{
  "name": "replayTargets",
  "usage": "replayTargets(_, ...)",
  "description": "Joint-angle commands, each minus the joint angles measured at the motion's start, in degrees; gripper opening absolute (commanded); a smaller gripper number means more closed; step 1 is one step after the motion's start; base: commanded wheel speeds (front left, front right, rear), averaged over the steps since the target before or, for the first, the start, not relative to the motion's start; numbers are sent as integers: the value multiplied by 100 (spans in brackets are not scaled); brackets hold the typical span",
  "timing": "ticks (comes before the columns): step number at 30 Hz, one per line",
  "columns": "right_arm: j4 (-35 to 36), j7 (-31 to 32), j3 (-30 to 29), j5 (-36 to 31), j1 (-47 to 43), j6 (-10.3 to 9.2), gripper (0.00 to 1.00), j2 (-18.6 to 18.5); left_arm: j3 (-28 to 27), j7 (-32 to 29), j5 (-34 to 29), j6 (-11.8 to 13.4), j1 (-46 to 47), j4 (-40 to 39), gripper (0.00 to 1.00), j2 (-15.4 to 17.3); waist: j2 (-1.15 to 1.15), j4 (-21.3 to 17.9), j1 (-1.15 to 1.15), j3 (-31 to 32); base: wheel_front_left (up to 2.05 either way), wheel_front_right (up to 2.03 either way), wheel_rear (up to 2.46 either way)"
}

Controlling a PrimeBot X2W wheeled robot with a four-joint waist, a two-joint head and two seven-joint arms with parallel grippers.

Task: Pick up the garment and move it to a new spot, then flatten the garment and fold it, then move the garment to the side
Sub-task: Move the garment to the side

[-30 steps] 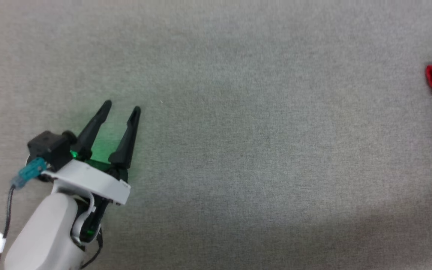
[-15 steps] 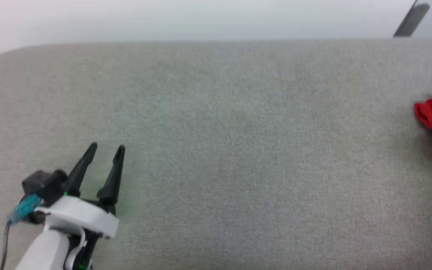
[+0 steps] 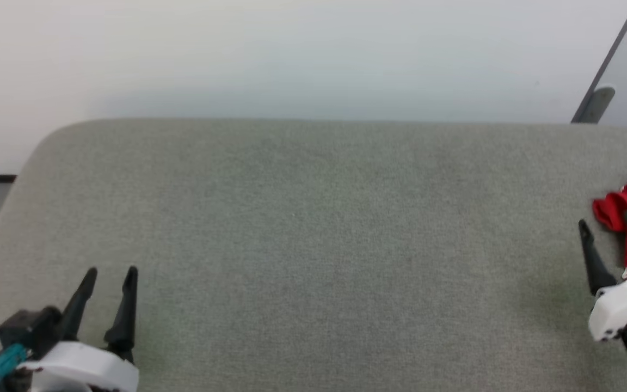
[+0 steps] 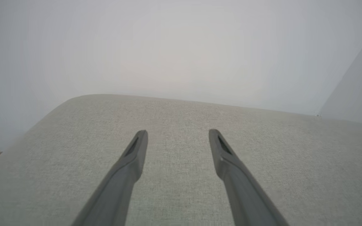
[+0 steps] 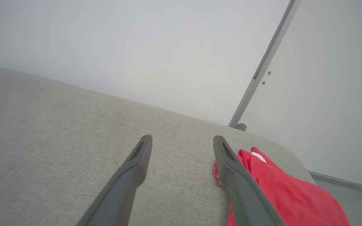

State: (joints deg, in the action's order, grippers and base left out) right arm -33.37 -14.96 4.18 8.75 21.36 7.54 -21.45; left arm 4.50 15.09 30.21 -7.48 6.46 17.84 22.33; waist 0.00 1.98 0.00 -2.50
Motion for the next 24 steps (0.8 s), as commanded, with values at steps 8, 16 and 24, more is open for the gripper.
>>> replayTargets(8,1111,-22,-378,-338,-1078,-12,100,529,-420,4,-275,9,-530,-238,100,-120,0,138,0,317,0,0,0)
replayTargets(16,1810,-24,-592,-519,-1834,-12,100,1005,-589,4,-331,9,-872,-419,100,-173,0,211,0,366,0,0,0)
replayTargets(24,2038,-24,-702,-614,-2161,-12,100,1234,-562,4,-265,8,-960,-488,100,-204,0,234,0,379,0,0,0)
